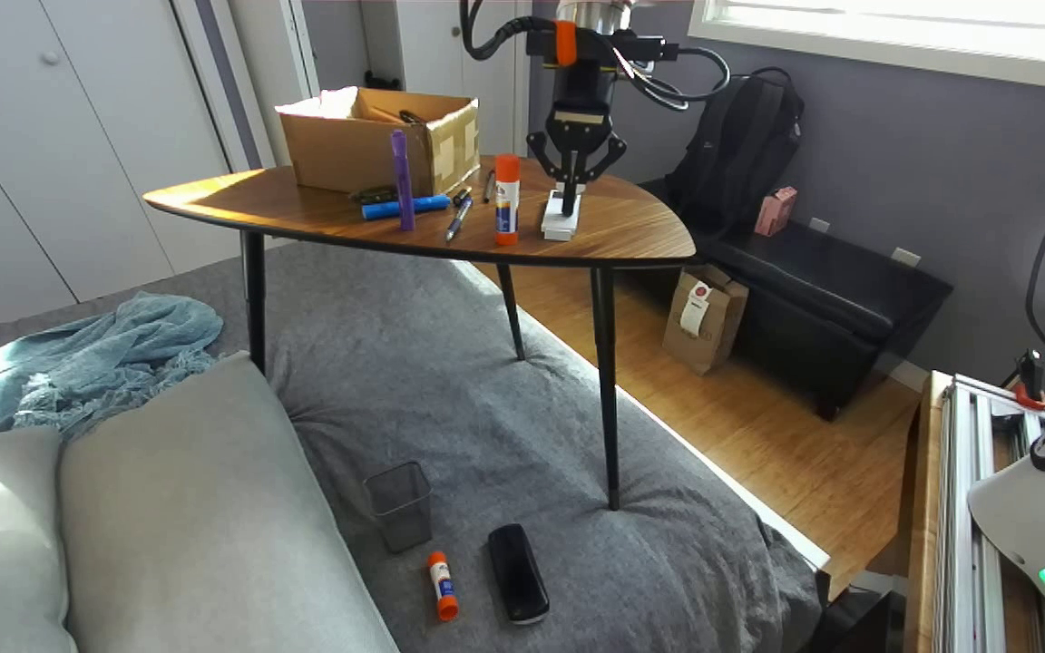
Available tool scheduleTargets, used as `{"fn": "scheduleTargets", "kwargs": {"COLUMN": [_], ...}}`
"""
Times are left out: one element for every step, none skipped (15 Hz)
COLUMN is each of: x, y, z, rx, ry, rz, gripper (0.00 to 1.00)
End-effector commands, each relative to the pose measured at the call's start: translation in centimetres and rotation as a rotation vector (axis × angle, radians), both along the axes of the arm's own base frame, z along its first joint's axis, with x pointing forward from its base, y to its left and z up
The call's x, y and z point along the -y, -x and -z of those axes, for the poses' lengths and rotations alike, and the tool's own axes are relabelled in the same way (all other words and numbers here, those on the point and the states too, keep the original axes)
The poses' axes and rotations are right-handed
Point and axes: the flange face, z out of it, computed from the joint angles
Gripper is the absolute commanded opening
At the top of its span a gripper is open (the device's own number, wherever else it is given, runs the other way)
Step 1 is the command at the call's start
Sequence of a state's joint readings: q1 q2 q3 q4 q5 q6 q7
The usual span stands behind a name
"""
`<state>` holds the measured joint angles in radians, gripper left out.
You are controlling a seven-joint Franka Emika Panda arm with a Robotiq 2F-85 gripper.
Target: Push a button on the white remote control five times
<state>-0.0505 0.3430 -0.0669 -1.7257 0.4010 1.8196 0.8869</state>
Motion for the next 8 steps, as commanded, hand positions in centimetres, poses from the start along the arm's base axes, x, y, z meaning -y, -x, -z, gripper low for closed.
{"fn": "scheduleTargets", "kwargs": {"x": [-0.2, -0.2, -0.3, -0.3, -0.3, -0.3, -0.2, -0.1], "y": [0.1, 0.0, -0.1, -0.2, -0.3, -0.3, -0.4, -0.3], "z": [0.5, 0.9, 1.3, 1.9, 2.4, 2.9, 3.0, 2.6], "rx": [-0.004, -0.011, -0.016, -0.027, -0.036, -0.045, -0.047, -0.041], "ry": [-0.028, -0.031, -0.030, -0.032, -0.031, -0.033, -0.030, -0.031], "rz": [0.011, 0.009, 0.011, 0.010, 0.012, 0.012, 0.016, 0.019], "gripper": [0.00, 0.00, 0.00, 0.00, 0.00, 0.00, 0.00, 0.00]}}
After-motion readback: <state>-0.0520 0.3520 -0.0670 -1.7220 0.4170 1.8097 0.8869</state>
